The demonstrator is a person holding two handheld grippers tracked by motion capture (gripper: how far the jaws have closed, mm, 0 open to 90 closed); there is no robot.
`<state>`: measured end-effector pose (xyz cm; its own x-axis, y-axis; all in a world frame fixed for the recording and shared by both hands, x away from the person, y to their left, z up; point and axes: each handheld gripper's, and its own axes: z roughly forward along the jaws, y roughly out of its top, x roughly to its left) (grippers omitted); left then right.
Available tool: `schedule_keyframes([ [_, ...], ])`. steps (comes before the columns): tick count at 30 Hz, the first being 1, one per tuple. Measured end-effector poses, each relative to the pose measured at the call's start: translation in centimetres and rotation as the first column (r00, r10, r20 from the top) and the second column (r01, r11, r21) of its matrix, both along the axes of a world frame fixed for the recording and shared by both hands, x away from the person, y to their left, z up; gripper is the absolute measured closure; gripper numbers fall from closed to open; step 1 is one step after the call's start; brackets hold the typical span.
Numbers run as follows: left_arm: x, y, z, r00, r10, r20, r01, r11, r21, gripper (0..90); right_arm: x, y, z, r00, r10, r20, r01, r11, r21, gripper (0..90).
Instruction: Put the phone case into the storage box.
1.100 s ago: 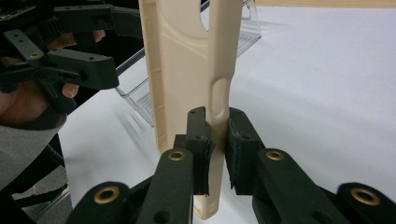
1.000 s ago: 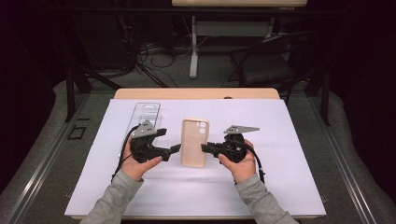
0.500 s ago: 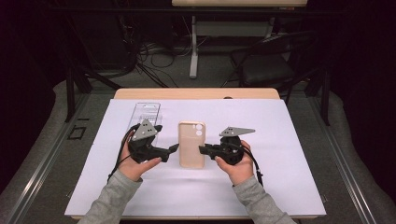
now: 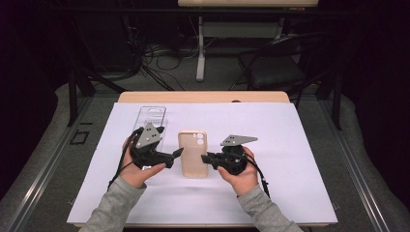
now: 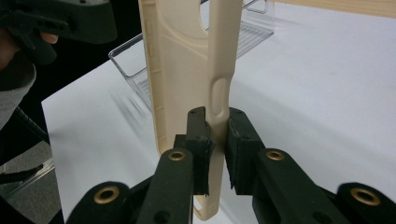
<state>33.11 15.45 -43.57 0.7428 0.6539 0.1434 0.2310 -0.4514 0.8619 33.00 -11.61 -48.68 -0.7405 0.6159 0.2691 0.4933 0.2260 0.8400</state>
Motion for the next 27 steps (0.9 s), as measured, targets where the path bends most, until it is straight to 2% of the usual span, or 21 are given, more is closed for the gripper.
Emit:
schedule_keyframes([
  [6, -0.3, 0.1, 0.4, 0.9996, 0.015, 0.026, -0.015, 0.9998, 0.013, 8.0, -0.4, 0.6, -0.2, 0.9999, 0.01, 0.007, -0.009, 1.0, -0.009, 81.2],
  [17, -0.6, 0.0, 0.7, 0.9975, 0.027, 0.065, -0.031, 0.9977, 0.06, 9.0, -0.6, 1.2, -0.5, 0.9996, 0.027, 0.002, -0.027, 0.999, -0.023, 81.2],
  [27, -1.0, -0.3, 0.9, 0.994, 0.028, 0.106, -0.04, 0.9927, 0.114, 15.4, -0.7, 1.5, -0.7, 0.9994, 0.033, 0.002, -0.033, 0.999, -0.032, 81.2],
])
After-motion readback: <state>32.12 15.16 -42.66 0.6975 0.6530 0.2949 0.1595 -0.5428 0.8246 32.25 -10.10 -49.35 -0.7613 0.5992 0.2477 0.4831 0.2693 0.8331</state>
